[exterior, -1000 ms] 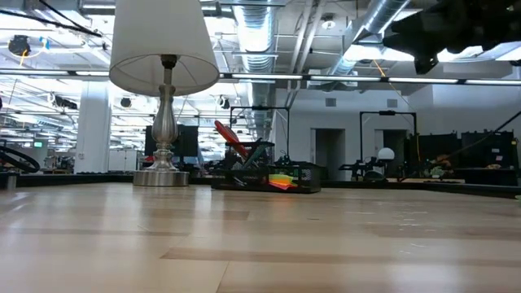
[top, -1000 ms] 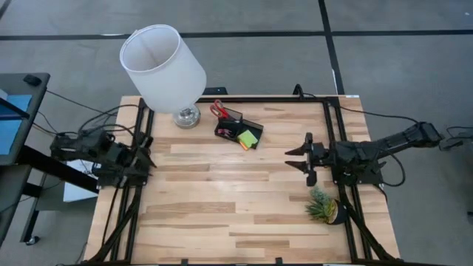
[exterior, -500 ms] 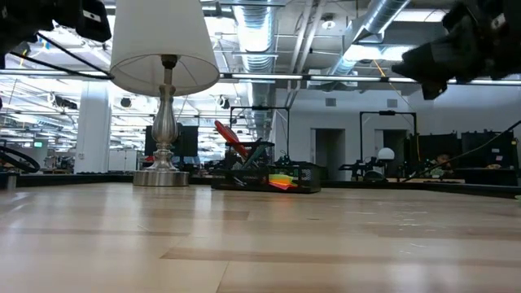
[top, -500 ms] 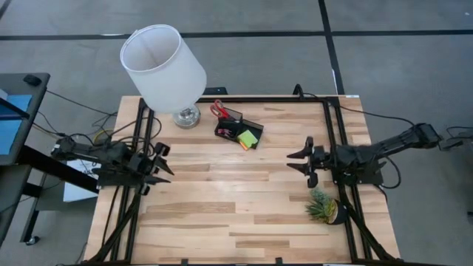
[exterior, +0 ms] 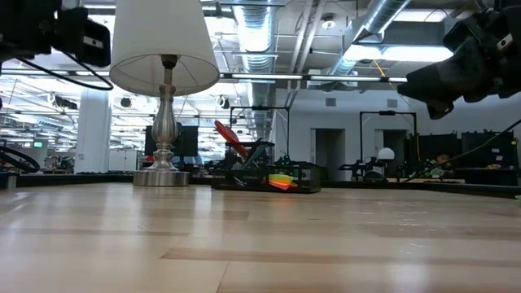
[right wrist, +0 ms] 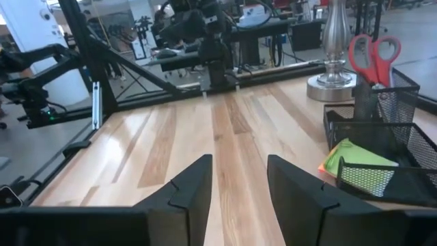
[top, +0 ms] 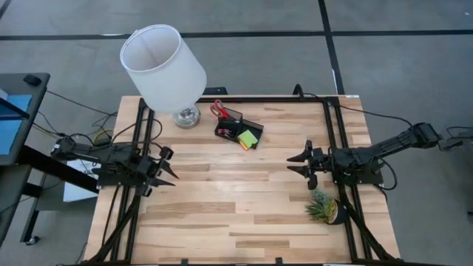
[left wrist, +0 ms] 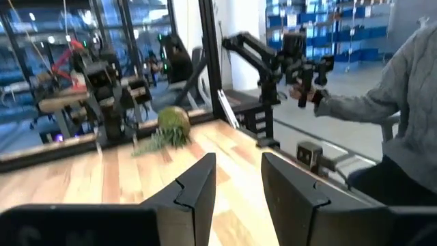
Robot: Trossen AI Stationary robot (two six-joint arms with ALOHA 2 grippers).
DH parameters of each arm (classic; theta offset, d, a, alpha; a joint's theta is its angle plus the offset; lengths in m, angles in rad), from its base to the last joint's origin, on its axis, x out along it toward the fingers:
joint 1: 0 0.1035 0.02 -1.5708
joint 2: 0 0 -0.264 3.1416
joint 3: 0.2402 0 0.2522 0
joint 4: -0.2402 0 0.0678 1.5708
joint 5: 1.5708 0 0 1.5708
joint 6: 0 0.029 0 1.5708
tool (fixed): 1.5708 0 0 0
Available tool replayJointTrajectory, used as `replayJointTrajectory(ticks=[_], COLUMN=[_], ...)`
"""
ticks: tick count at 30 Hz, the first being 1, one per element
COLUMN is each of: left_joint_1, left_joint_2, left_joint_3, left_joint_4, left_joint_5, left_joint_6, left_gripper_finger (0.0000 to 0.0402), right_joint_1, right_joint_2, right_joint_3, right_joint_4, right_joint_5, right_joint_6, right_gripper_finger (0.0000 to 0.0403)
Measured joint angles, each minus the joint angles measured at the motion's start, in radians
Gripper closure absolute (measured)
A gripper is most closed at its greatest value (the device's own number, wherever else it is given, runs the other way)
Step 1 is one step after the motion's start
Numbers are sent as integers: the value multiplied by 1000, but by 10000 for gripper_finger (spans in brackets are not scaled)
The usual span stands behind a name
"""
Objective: Pick and place office supplies into organizer
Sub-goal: Return to Home Position
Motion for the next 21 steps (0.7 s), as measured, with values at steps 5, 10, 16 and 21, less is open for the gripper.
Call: replayJointTrajectory(ticks=[5, 10, 16, 21], left_joint_1=[0, 0, 0, 0], left_joint_2=[0, 1, 6, 6], left_joint_3=[0, 3, 14, 14], left_joint_4=[-128, -291, -349, -351], left_joint_5=[-1, -4, -59, -110], left_joint_6=[7, -11, -10, -10], left_gripper_finger=[290, 290, 290, 290], right_joint_1=[0, 0, 0, 0], right_joint_2=[0, 0, 0, 0], right_joint_3=[0, 0, -1, -1], right_joint_4=[-1, -1, -2, -2], right_joint_5=[-2, -2, -2, -2], right_joint_6=[0, 0, 0, 0], right_gripper_finger=[266, 264, 266, 262])
